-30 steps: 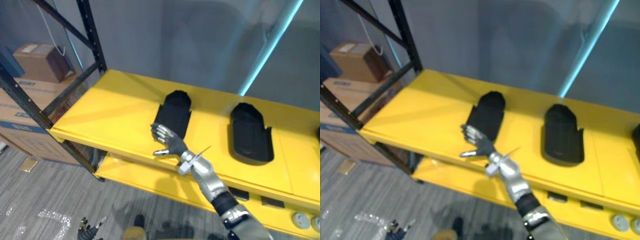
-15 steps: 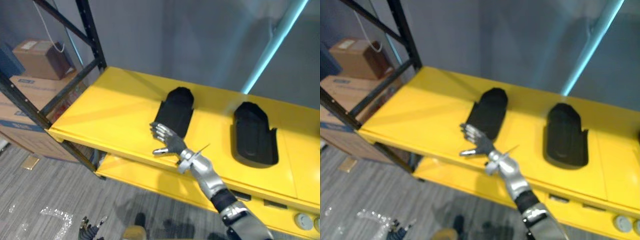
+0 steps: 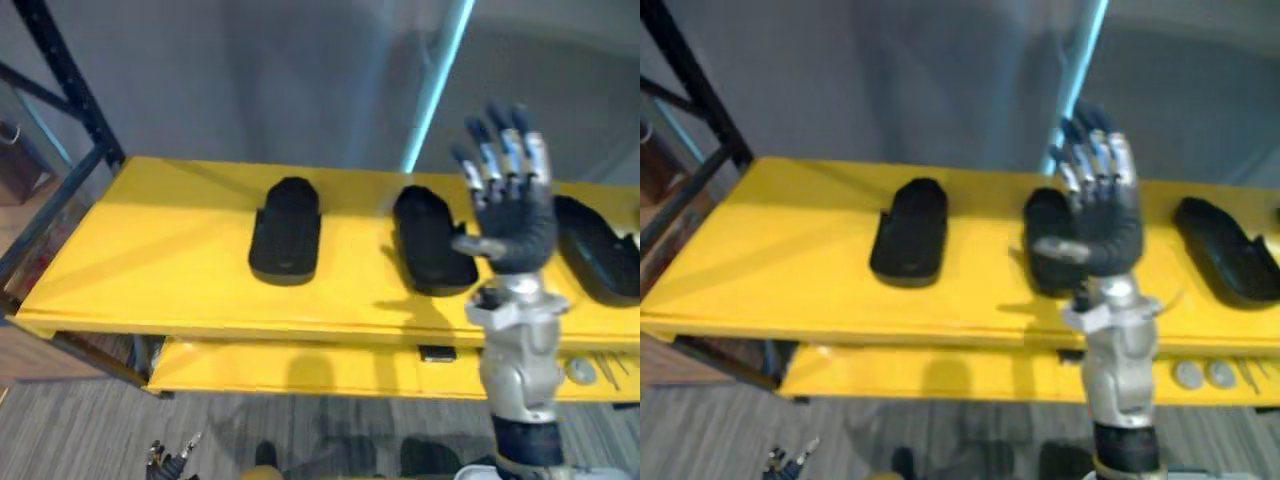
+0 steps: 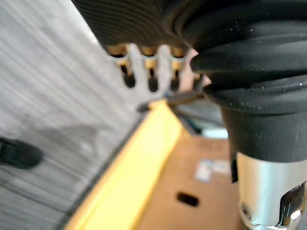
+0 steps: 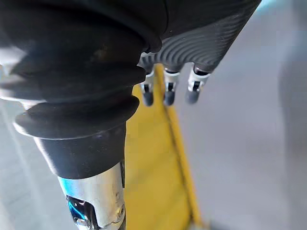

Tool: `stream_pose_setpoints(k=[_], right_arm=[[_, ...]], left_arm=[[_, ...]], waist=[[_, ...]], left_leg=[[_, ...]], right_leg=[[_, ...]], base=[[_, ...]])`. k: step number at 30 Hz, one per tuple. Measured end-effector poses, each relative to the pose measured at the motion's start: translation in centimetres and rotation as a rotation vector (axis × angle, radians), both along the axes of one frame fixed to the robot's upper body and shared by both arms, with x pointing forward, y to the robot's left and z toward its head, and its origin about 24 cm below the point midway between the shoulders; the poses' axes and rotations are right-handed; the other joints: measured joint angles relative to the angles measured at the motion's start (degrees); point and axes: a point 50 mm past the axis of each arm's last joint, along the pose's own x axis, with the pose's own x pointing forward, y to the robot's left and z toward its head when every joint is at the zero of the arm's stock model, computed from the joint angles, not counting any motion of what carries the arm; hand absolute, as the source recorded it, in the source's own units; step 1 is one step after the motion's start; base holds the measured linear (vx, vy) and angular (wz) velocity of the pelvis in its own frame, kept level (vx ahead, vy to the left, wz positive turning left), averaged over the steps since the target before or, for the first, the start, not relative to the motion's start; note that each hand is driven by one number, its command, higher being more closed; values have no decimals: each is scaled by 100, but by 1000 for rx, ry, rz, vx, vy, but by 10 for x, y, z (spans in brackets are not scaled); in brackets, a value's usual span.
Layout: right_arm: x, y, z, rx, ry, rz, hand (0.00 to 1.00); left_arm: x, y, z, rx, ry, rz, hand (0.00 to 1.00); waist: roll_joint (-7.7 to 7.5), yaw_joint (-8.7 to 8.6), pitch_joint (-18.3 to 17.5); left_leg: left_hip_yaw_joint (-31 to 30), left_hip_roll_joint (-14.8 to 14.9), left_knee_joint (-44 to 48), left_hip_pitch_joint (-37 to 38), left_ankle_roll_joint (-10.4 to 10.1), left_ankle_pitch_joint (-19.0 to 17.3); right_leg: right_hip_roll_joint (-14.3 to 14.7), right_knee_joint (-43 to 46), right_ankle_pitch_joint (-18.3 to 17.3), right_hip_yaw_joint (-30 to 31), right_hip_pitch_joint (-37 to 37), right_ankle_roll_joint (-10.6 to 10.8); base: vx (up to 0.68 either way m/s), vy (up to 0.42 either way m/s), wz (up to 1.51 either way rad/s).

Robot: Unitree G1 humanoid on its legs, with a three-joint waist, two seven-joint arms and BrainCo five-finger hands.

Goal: Walk over and take plastic housings, then place them on the shelf

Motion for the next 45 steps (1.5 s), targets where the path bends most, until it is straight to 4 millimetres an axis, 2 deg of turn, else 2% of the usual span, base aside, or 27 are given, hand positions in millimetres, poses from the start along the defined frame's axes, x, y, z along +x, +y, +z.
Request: stream_pose_setpoints(k=[2, 4, 6, 7, 9, 12, 15, 20, 23, 26, 28, 29, 32, 33, 35, 40, 45], right_arm=[[-9, -18, -15, 32, 82, -138, 0], [-17, -33, -41, 42, 215, -266, 0], [-25, -41, -86, -12, 448, -398, 0], [-27, -41, -98, -7, 500, -406, 0], [-34, -39, -137, 75, 658, -442, 0], [-37, -21, -163, 150, 746, -408, 0], [-36, -10, -175, 177, 788, -399, 0], [-40, -9, -186, 215, 836, -437, 0], [-44, -8, -189, 231, 850, -457, 0], [-43, -7, -185, 235, 822, -464, 0], [-42, -4, -182, 245, 801, -465, 0], [-38, -1, -179, 247, 785, -453, 0], [-28, 10, -173, 247, 750, -423, 0], [-28, 11, -173, 249, 754, -435, 0], [-30, 8, -174, 245, 760, -467, 0], [-48, -20, -177, 245, 779, -603, 0], [-52, -25, -167, 219, 733, -602, 0]], left_arm=[[1, -7, -2, -11, 4, -8, 0], [6, -12, -2, -12, 9, -32, 0], [11, -19, -4, -25, 35, -84, 0], [13, -21, -5, -28, 37, -98, 0], [19, -29, -6, -45, 47, -140, 0], [24, -35, -7, -34, 73, -199, 0], [31, -44, -9, -13, 108, -320, 0], [37, -53, -10, 3, 158, -463, 0], [41, -60, -11, -4, 167, -537, 0], [47, -63, -11, 10, 191, -619, 0], [48, -58, -10, 19, 208, -615, 0], [48, -54, -8, 26, 208, -603, 0], [43, -46, -9, 46, 229, -603, 0], [44, -46, -9, 52, 231, -610, 0], [43, -47, -9, 63, 237, -628, 0], [46, -50, -8, 76, 228, -674, 0], [37, -54, -13, 50, 265, -718, 0]], waist=[[64, -115, -89], [83, -176, -151], [93, -230, -191], [115, -252, -197], [102, -307, -176], [79, -306, -155], [76, -327, -153], [92, -344, -142], [92, -414, -126], [88, -404, 48], [44, -420, 63], [41, -381, 81], [-81, -400, 142], [-72, -401, 173], [-26, -415, 202], [132, -435, 185], [131, -578, 156]], left_leg=[[40, 19, 0, 1, 21, 17], [99, 43, 0, 4, 12, 22], [193, 105, 1, 13, -12, 15], [197, 105, 1, 17, -20, 8], [347, 138, 1, 104, -45, -12], [500, 171, 1, 218, -68, -76], [507, 164, 1, 217, -85, -104], [507, 156, 2, 225, -86, -115], [566, 123, 2, 280, -86, -128], [873, 140, 4, 467, -87, -202], [1133, 171, 10, 468, -89, -218], [1309, 238, 24, 449, -99, -245], [1703, 259, 35, 505, -114, -252], [1781, 262, 35, 577, -132, -265], [1866, 272, 36, 657, -158, -284], [2033, 342, 36, 765, -245, -342], [2349, 432, 105, 1107, -447, -503]], right_leg=[[19, -44, 15, 46, -10, 15], [38, -49, 24, 111, -45, 12], [60, -57, 62, 235, -93, -13], [64, -51, 70, 232, -78, -11], [85, -47, 111, 355, -79, 14], [110, -47, 117, 523, -72, 11], [113, -57, 112, 527, -74, 8], [112, -50, 110, 573, -73, 2], [115, -29, 112, 669, -78, 0], [127, 77, 109, 933, -139, -5], [162, 185, 182, 1002, -368, -101], [239, 142, 293, 941, -451, -222], [294, -322, 535, 958, -446, -267], [296, -410, 583, 961, -394, -267], [298, -441, 586, 968, -366, -268], [383, -480, 612, 1100, -344, -225], [566, -537, 657, 1626, -298, -208]], base=[[-3, -4, -16], [12, -8, -17], [31, -11, -25], [32, -20, -9], [20, -2, -26], [9, 5, -30], [0, 0, -5], [33, 12, 0], [41, 19, -17], [12, 26, -47], [-32, 14, -64], [-45, -22, -75], [-55, -46, -65], [-41, -36, -47], [-29, -10, -27], [23, -14, -17], [51, -8, -54]])
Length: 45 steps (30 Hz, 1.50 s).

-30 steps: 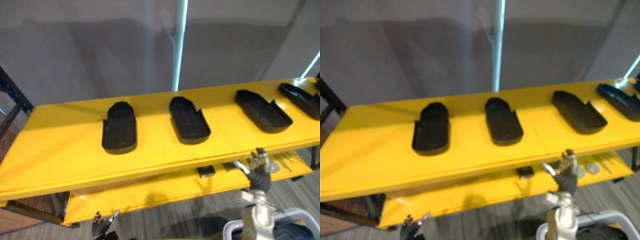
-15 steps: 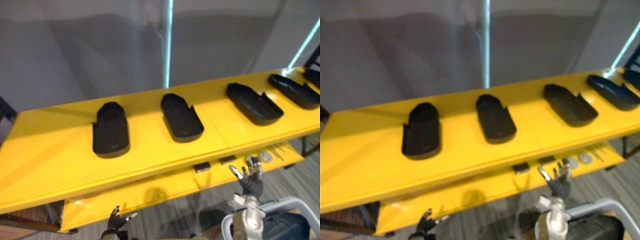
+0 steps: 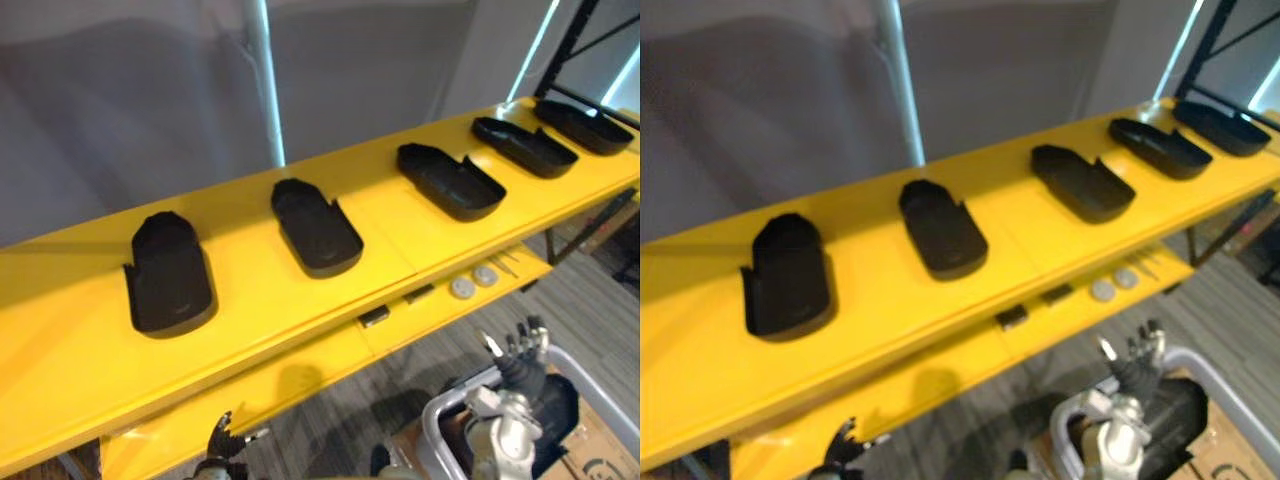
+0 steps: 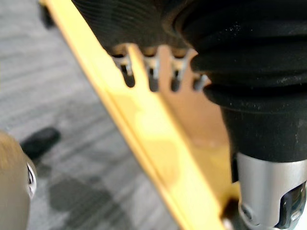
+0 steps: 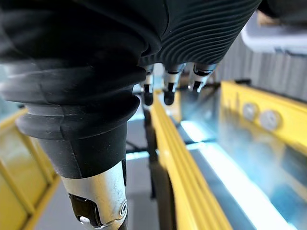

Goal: Walk over and take plastic housings, then place them on the shelf

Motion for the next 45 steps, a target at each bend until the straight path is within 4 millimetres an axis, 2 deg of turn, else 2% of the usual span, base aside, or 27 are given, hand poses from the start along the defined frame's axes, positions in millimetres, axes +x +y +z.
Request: stream_pose_setpoints(k=[2, 4, 5, 6, 7, 8, 9, 12, 13, 16, 18, 22, 25, 26, 27, 28, 29, 33, 35, 36, 37, 39, 41, 42, 43, 44, 45], right_arm=[[2, 2, 3, -7, -17, 28, 0], [12, 4, 10, -29, -55, 80, 0], [15, 4, 13, -42, -65, 116, 0], [18, 2, 16, -66, -71, 142, 0], [18, 1, 17, -71, -73, 145, 0], [19, -4, 20, -85, -78, 153, 0], [22, -2, 22, -85, -91, 174, 0], [25, 5, 21, -69, -99, 232, 0], [26, 6, 22, -68, -106, 255, 0], [41, 14, 31, -72, -158, 304, 0], [48, 18, 31, -67, -163, 320, 0], [54, 29, 23, -39, -134, 342, 0], [54, 33, 24, -35, -160, 336, 0], [50, 35, 21, -23, -164, 329, 0], [46, 36, 19, -10, -167, 320, 0], [46, 37, 19, -2, -168, 318, 0], [46, 42, 19, 11, -174, 324, 0], [43, 51, 15, 41, -163, 310, 0], [43, 55, 14, 47, -154, 314, 0], [43, 60, 13, 50, -151, 324, 0], [44, 61, 13, 52, -150, 323, 0], [44, 61, 13, 53, -147, 318, 0], [43, 65, 11, 57, -131, 334, 0], [43, 72, 7, 70, -102, 369, 0], [43, 76, 6, 74, -93, 391, 0], [46, 82, 8, 72, -97, 433, 0], [48, 83, 9, 47, -88, 459, 0]], left_arm=[[0, 2, -1, 6, 10, 1, 0], [-4, 0, -2, -3, 18, 15, 0], [-5, 0, -2, -7, 18, 28, 0], [-5, -3, -3, -16, 18, 31, 0], [-5, -5, -3, -22, 18, 32, 0], [-7, -8, -3, -30, 18, 35, 0], [-6, -8, -3, -27, 10, 38, 0], [1, -4, 0, -11, -18, 54, 0], [2, -2, 1, -5, -25, 67, 0], [13, -4, 5, -6, -72, 65, 0], [24, -6, 10, -1, -110, 58, 0], [35, -10, 18, 0, -164, 33, 0], [44, -10, 24, -4, -208, 25, 0], [42, -8, 25, 27, -205, -11, 0], [39, -6, 24, 50, -197, -29, 0], [36, -5, 23, 53, -190, -25, 0], [30, -2, 22, 59, -176, -6, 0], [33, 16, 24, 97, -179, 7, 0], [28, 20, 23, 101, -167, 23, 0], [19, 26, 21, 109, -144, 50, 0], [13, 30, 19, 116, -123, 70, 0], [-1, 24, 11, 91, -76, 102, 0], [-13, 19, 6, 72, -49, 126, 0], [-23, 22, 3, 79, -25, 150, 0], [-26, 24, 3, 78, -21, 174, 0], [-34, 26, 1, 78, -11, 222, 0], [-33, 25, 0, 69, -14, 257, 0]], waist=[[-110, 15, 3], [-100, 43, 12], [-71, 83, 19], [34, 120, 29], [132, 138, 12], [321, 162, -79], [386, 162, -79], [262, 170, 32], [258, 172, 30], [328, 214, 108], [343, 298, 157], [354, 389, 316], [302, 483, 583], [136, 507, 654], [65, 498, 683], [72, 510, 672], [120, 531, 640], [31, 597, 586], [0, 635, 504], [-113, 684, 426], [-94, 738, 382], [139, 764, 339], [196, 762, 371], [37, 772, 285], [-18, 776, 244], [-67, 794, 206], [-39, 785, 199]], left_leg=[[-497, 157, 708, -140, 115, -312], [-1271, 366, 1844, -482, 482, -820], [-1809, 397, 2537, -747, 758, -1095], [-2398, 366, 2891, -827, 888, -1433], [-2647, 332, 2915, -813, 897, -1598], [-2982, 259, 2810, -745, 893, -1782], [-3014, 129, 2669, -666, 843, -1809], [-2965, -57, 2646, -712, 822, -1823], [-2981, -85, 2552, -710, 634, -1938], [-3173, -73, 2239, -728, 377, -2117], [-3315, -76, 2204, -800, 313, -2179], [-3526, -80, 2569, -897, 347, -2277], [-3584, -96, 3074, -917, 399, -2636], [-3546, -208, 3252, -931, 484, -2691], [-3447, -238, 3238, -943, 572, -2648], [-3385, -185, 3154, -936, 603, -2569], [-3175, -53, 2981, -969, 619, -2398], [-3118, 195, 2467, -1049, 565, -1901], [-3053, 308, 2382, -1169, 480, -1791], [-2909, 359, 2410, -1235, 406, -1757], [-2857, 467, 2417, -1248, 323, -1730], [-2673, 772, 2190, -1119, 130, -1596], [-2407, 904, 2152, -984, 41, -1533], [-2168, 907, 2187, -918, -11, -1515], [-2097, 948, 2211, -908, -75, -1503], [-1965, 1073, 2250, -899, -175, -1449], [-1886, 1169, 2231, -890, -227, -1423]], right_leg=[[42, 37, 41, 461, -110, -2], [144, 158, 46, 987, -238, -3], [197, 197, 14, 1324, -312, -51], [275, 187, 22, 1667, -345, -54], [343, 186, 27, 1802, -381, -62], [485, 202, 28, 1967, -530, -57], [432, 199, 28, 1996, -655, -60], [205, 364, 129, 1738, -877, -164], [160, 305, 267, 1673, -910, -26], [136, 34, 519, 1527, -930, 119], [114, 3, 582, 1428, -950, 212], [123, 334, 544, 1369, -957, 238], [172, 588, 550, 1414, -958, 246], [93, 583, 454, 1444, -951, 114], [-29, 495, 196, 1161, -956, -286], [-67, 447, -79, 904, -957, -549], [-179, 644, -337, 543, -1119, -493], [-451, 2600, -389, 128, -1321, -556], [-671, 3045, -398, 110, -1248, -654], [-902, 3061, 281, 103, -1124, -1009], [-761, 2855, 296, 52, -1108, -875], [-524, 2599, 366, -74, -1104, -844], [-494, 2684, -74, -181, -1153, -772], [-630, 2706, -416, -467, -1179, -407], [-620, 2647, -557, -637, -1163, -198], [-523, 2346, -773, -898, -1067, 113], [-328, 1864, -883, -1040, -852, 217]], base=[[71, -64, -108], [33, -68, -143], [-38, 115, -148], [-57, 171, -147], [-81, 256, -135], [-94, 210, -118], [-93, 202, -105], [-66, 168, -47], [-72, 157, 1], [-62, 103, 17], [-62, 20, 31], [-55, 13, 13], [-201, 70, -29], [-293, 123, -32], [-253, 105, -38], [-210, 71, -56], [-150, 40, -57], [-79, -18, -18], [-11, -118, -31], [37, -182, -61], [35, -195, -72], [29, -203, -69], [1, -178, -60], [-11, -154, -49], [21, -250, -75], [78, -404, -72], [77, -407, -67]])
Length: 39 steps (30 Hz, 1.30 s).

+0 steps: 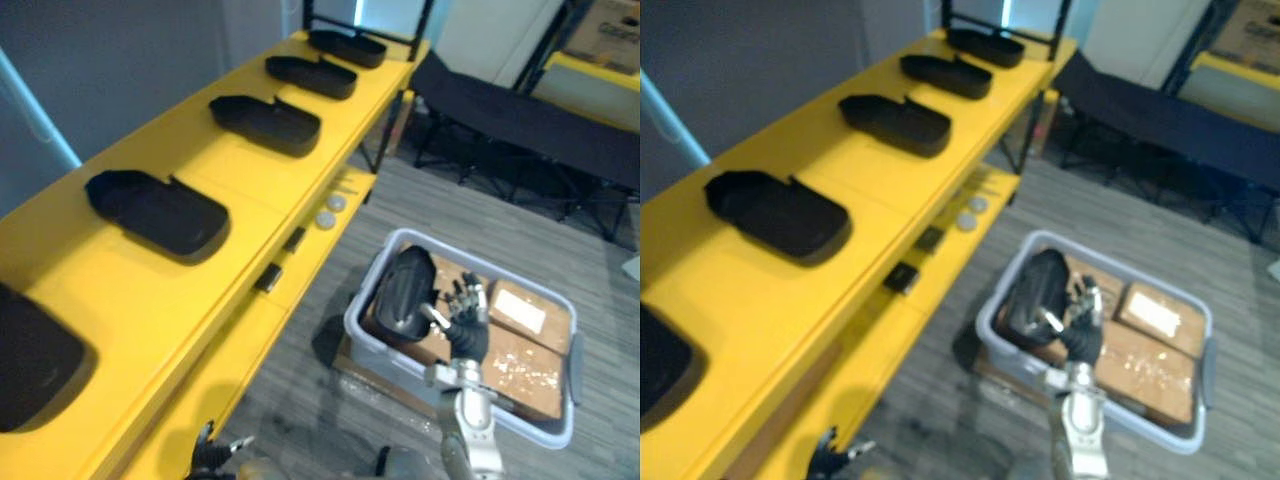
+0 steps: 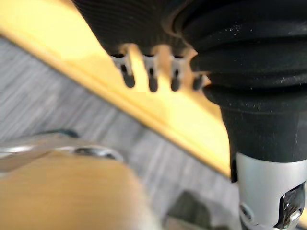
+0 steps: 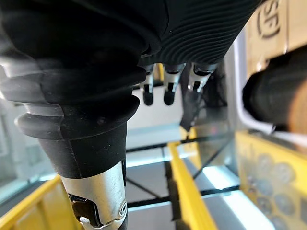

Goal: Walk over and take plastic housings, then place them on the shelf

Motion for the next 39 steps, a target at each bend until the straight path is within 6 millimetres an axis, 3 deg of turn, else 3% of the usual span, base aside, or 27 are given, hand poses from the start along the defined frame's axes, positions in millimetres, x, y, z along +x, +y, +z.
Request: stream_pose_setpoints(k=[2, 4, 5, 8, 11, 12, 15, 17, 21, 24, 29, 32, 39], right_arm=[[1, -13, -1, -48, 28, -10, 0], [-4, -33, -8, -74, 91, -72, 0], [-8, -50, -10, -75, 124, -145, 0], [-12, -69, -13, -82, 150, -233, 0], [-12, -87, -15, -83, 175, -351, 0], [-11, -94, -23, -74, 223, -423, 0], [-2, -101, -29, -65, 273, -477, 0], [7, -112, -32, -63, 310, -531, 0], [47, -134, -8, -30, 275, -620, 0], [71, -150, 16, -15, 257, -700, 0], [80, -170, 30, 14, 293, -793, 0], [85, -178, 36, 2, 316, -803, 0], [102, -190, 69, -50, 261, -754, 0]], left_arm=[[6, -12, -2, -48, -24, 53, 0], [4, -20, -3, -85, -34, 101, 0], [3, -22, -2, -75, -43, 89, 0], [2, -22, 0, -62, -58, 90, 0], [3, -24, 1, -69, -67, 76, 0], [4, -21, 2, -72, -68, 44, 0], [11, -16, 5, -46, -76, -21, 0], [19, -11, 8, -37, -99, -27, 0], [40, -16, 14, -87, -167, 14, 0], [53, -19, 19, -93, -213, -5, 0], [55, -18, 19, -122, -214, 16, 0], [51, -20, 15, -132, -191, 12, 0], [36, -22, 6, -140, -138, 12, 0]], waist=[[330, -67, 134], [406, -151, 131], [452, -207, 157], [482, -219, 184], [515, -172, 202], [424, -76, 235], [258, -53, 338], [243, 32, 478], [481, 161, 936], [553, 250, 1186], [518, 389, 1514], [570, 465, 1632], [642, 501, 1777]], left_leg=[[34, 110, -188, 100, -78, 247], [-8, 4, -103, -15, 80, 550], [-125, -10, 479, -322, 274, 748], [-463, -198, 787, -707, 324, 360], [-498, -643, -142, -817, 316, 526], [-490, -865, -362, -724, 315, 556], [-425, -1182, -301, -835, 475, 498], [-472, -1317, -71, -1041, 565, 447], [-860, -1373, 167, -1386, 597, 428], [-1122, -1352, 186, -1632, 596, 428], [-1332, -1454, 275, -1825, 612, 437], [-1393, -1532, 331, -1892, 618, 439], [-1505, -1657, 370, -2030, 729, 515]], right_leg=[[215, -205, 143, 19, 67, -92], [143, -287, 143, 49, 74, -113], [86, -615, 165, 51, 271, -116], [35, -1070, 300, 25, 541, -94], [-81, -1241, 413, -108, 541, 51], [-253, -1315, 472, -127, 550, 148], [-584, -1418, 738, -280, 528, 316], [-709, -1490, 977, -386, 517, 357], [-668, -1579, 1091, -612, 517, 322], [-587, -1577, 1124, -761, 392, 277], [-655, -1516, 1151, -905, 341, 251], [-733, -1454, 1146, -936, 303, 255], [-891, -1191, 1080, -1022, 157, 294]], base=[[18, -239, -27], [-35, -127, 1], [-60, -89, 9], [-37, -18, 3], [-35, 126, -11], [9, 212, -15], [58, 219, 4], [53, 171, 22], [-22, 38, 25], [-84, -26, 26], [-80, 32, 19], [-68, 69, 9], [-55, 46, 10]])
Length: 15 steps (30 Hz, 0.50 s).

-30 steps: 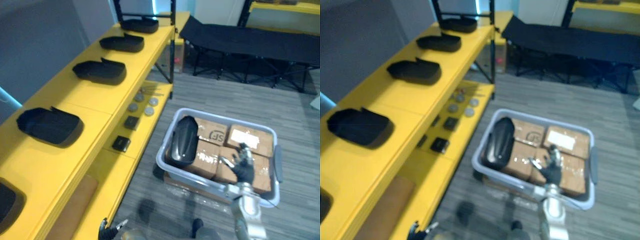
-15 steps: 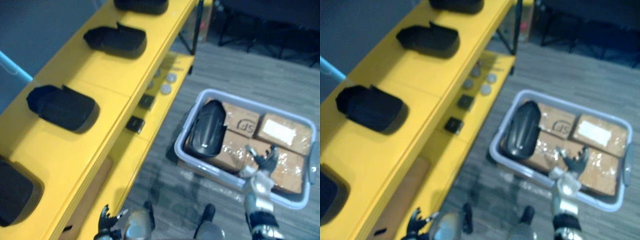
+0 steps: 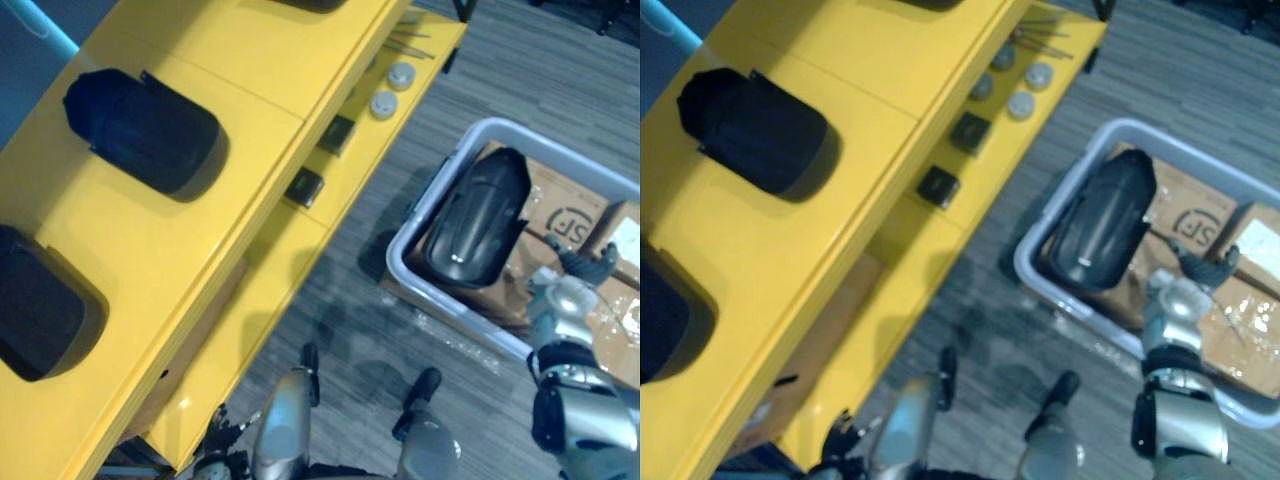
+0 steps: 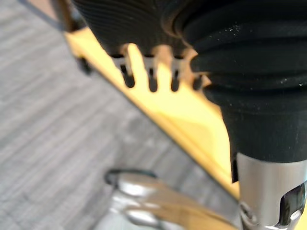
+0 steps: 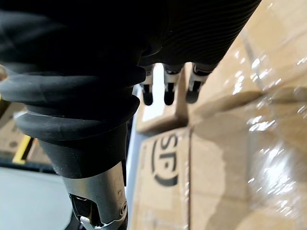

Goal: Walk over and take plastic housings, then place them on the shelf

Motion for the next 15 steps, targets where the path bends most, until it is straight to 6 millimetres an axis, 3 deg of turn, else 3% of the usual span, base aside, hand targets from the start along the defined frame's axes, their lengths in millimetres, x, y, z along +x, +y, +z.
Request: stream_pose_setpoints(k=[15], right_arm=[[27, 16, 25, -109, 76, 157, 0]], left_arm=[[0, -4, -1, -18, -11, -9, 0]], waist=[[-2, 138, 4]], left_leg=[[-57, -95, -162, 24, 36, 158]], right_leg=[[-82, 47, -7, -47, -14, 6]], base=[[-31, 11, 3]])
